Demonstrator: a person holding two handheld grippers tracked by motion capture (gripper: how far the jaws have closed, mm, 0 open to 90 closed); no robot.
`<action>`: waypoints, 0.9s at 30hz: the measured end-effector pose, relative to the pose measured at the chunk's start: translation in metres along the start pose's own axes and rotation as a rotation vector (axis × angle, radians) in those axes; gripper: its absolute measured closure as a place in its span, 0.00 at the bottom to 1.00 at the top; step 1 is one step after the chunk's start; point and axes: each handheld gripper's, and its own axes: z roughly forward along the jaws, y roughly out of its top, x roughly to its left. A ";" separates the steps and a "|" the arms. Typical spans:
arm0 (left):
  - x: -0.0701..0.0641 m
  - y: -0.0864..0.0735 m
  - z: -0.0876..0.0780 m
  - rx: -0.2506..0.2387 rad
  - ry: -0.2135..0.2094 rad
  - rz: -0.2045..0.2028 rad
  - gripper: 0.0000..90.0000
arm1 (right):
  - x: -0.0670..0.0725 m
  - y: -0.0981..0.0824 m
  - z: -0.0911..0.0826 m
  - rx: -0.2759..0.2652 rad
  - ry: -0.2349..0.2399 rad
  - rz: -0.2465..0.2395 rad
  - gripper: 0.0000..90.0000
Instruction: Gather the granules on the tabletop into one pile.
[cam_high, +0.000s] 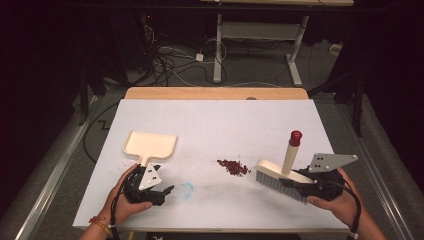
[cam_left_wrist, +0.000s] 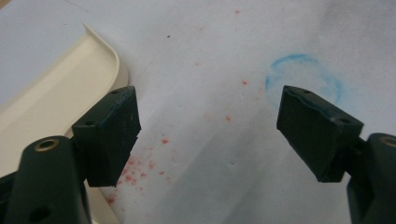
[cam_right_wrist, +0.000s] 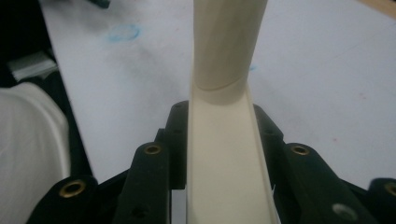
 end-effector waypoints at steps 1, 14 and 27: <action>0.000 0.000 0.000 0.000 0.001 0.001 0.23 | 0.001 -0.002 -0.001 0.019 0.022 -0.010 0.75; -0.002 0.001 0.005 0.025 -0.024 0.004 0.23 | -0.051 -0.020 0.029 0.130 0.121 0.139 0.71; -0.003 0.000 0.006 0.040 -0.026 0.006 0.23 | -0.108 -0.025 0.052 0.264 -0.021 0.223 0.53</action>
